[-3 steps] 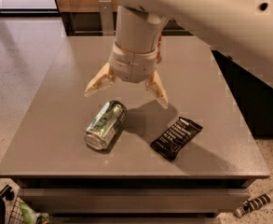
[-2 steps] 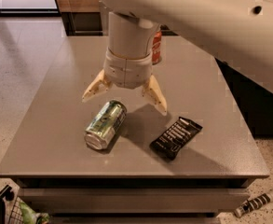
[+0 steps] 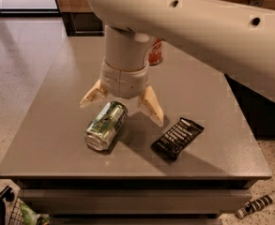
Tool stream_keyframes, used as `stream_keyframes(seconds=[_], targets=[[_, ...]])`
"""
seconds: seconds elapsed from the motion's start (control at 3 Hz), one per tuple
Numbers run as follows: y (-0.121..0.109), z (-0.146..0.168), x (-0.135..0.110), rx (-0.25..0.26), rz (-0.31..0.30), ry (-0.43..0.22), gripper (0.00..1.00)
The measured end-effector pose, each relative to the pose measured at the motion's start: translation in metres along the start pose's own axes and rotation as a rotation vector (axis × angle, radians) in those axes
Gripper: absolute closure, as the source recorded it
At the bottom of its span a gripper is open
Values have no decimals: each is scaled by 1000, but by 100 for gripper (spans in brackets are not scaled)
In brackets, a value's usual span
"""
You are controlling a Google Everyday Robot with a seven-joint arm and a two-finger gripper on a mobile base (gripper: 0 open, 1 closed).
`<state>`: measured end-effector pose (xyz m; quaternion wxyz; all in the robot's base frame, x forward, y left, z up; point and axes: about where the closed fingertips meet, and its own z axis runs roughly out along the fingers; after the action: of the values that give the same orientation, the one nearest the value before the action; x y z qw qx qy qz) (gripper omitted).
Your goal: Place green can upright
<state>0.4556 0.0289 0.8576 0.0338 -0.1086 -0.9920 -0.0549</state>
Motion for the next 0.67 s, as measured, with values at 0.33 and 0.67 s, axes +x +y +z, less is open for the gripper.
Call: stream_keyframes(seconds=[0.33, 0.67], targets=[[9, 12, -6, -66, 12, -21, 0], [18, 14, -9, -117, 23, -72, 13]])
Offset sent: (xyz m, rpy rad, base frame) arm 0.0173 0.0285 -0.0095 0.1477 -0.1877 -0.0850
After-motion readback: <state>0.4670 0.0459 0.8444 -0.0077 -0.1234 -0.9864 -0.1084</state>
